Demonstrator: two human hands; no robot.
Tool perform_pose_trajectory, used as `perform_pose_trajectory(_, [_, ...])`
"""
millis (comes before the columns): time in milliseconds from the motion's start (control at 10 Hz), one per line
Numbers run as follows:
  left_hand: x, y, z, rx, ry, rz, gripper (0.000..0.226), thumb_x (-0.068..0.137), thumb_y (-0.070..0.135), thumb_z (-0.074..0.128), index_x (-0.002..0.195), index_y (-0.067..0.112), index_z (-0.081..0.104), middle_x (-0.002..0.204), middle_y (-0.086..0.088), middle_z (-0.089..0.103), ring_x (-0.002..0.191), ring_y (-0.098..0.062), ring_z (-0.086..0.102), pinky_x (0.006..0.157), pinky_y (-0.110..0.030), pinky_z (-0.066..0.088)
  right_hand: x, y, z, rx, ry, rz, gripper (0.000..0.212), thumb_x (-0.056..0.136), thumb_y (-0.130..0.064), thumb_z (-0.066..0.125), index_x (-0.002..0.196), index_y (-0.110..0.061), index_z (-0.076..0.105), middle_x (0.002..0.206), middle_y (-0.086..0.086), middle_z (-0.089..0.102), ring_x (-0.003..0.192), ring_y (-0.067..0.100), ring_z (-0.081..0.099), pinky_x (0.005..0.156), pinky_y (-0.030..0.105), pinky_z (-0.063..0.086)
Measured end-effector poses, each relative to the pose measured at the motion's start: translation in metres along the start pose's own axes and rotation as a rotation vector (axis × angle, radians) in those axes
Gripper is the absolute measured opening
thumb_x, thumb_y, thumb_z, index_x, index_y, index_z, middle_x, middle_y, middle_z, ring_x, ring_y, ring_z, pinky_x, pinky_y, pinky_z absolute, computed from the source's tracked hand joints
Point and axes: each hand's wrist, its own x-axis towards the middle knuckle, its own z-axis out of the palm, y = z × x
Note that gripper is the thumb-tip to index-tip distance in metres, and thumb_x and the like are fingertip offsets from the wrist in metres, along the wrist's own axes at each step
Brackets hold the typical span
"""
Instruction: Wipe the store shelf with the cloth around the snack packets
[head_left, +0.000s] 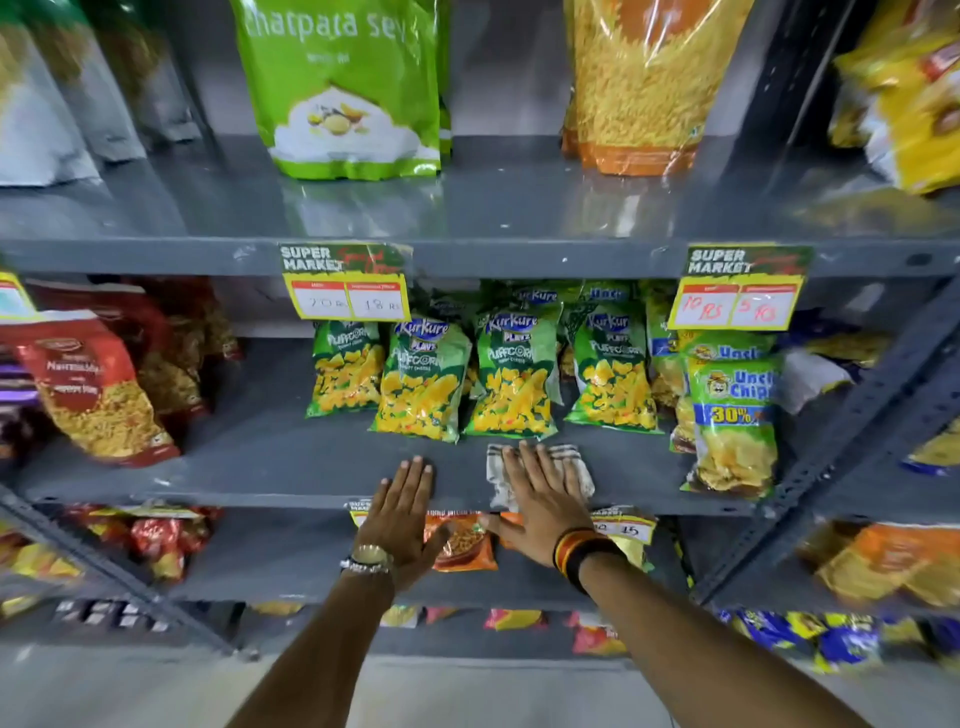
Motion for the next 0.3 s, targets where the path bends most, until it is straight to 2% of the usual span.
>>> perform_pose_trajectory(100, [-0.001,0.006,-0.017,0.044,-0.052,-0.017,0.109,0.081,0.083,-0.004,0.159,0.008,0.010,0.165,-0.006,0.000,0.154,-0.028,0.006,0.124,-0.045,0.006,0.014,-0.005,-0.001,-0.044,0.000,0.017,0.108,0.071,-0.087,0.029,0.150,-0.029,-0.015,0.160,-0.002,-0.019,0.149,0.024,-0.017,0.118,0.056,-0.009])
perform_pose_trajectory(200, [-0.007,0.021,-0.047,0.035,-0.031,-0.021,0.120,0.068,0.081,-0.026,0.159,0.009,0.003,0.167,-0.007,-0.001,0.154,-0.023,-0.001,0.125,-0.040,-0.003,0.027,-0.007,-0.010,-0.041,-0.061,0.031,0.104,0.075,-0.080,0.038,0.151,-0.029,-0.013,0.161,-0.001,-0.018,0.149,0.026,-0.015,0.118,0.057,-0.008])
perform_pose_trajectory(300, [-0.021,0.052,-0.096,-0.021,0.137,0.110,0.095,0.090,0.072,-0.005,0.159,0.010,0.016,0.166,-0.009,0.016,0.154,-0.022,0.009,0.125,-0.035,0.001,0.001,-0.020,-0.027,0.006,0.090,0.000,0.089,0.087,-0.057,0.044,0.152,-0.025,-0.007,0.161,-0.004,-0.014,0.150,0.022,-0.009,0.119,0.056,0.000])
